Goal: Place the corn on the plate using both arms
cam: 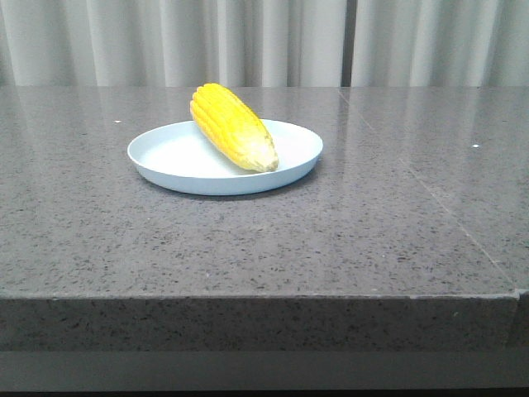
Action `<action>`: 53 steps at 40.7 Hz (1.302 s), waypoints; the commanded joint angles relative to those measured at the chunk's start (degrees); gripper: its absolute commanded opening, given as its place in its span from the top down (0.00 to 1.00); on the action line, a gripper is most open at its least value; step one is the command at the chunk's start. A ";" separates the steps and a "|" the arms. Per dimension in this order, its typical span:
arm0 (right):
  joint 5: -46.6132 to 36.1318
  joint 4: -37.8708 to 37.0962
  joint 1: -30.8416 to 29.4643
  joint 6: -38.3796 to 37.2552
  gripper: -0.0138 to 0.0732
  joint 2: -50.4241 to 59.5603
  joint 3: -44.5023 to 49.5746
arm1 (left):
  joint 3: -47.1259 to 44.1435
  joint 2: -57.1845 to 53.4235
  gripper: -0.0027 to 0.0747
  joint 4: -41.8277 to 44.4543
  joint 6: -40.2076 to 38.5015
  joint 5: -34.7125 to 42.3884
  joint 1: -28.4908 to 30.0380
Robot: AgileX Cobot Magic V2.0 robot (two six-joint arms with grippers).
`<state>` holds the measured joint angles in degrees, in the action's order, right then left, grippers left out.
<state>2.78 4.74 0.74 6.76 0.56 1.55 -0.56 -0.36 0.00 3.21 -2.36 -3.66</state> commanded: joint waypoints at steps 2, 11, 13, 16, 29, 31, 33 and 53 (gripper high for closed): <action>-7.79 -0.05 -0.32 -1.58 0.92 1.01 -1.28 | -1.22 -0.87 0.99 0.00 -0.59 4.79 0.16; -10.94 -0.11 -0.32 -5.87 0.92 1.01 -1.28 | -1.22 -0.87 0.99 0.00 -0.59 4.79 0.16; -10.47 -0.39 -0.32 -5.87 0.92 1.01 -1.28 | -1.22 -0.87 0.99 0.00 -0.59 4.79 0.16; -10.11 -0.79 -0.32 -5.87 0.92 1.01 -1.28 | -1.22 -0.87 0.99 0.00 -0.59 4.79 0.16; -10.10 -0.79 -0.32 -5.87 0.92 1.01 -1.28 | -1.22 -0.87 0.99 0.00 -0.59 4.79 0.16; -10.10 -0.79 -0.32 -5.87 0.92 1.01 -1.28 | -1.22 -0.87 0.99 0.00 -0.59 4.79 0.16; -10.03 -0.79 -0.32 -5.87 0.92 1.01 -1.28 | -1.22 -0.87 0.99 0.00 -0.59 4.79 0.16; -10.03 -0.79 -0.32 -5.87 0.92 1.01 -1.28 | -1.22 -0.87 0.99 0.00 -0.59 4.79 0.16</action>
<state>-2.91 4.64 0.74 0.90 0.56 1.60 -0.56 -0.36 0.00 3.21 -2.36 -3.66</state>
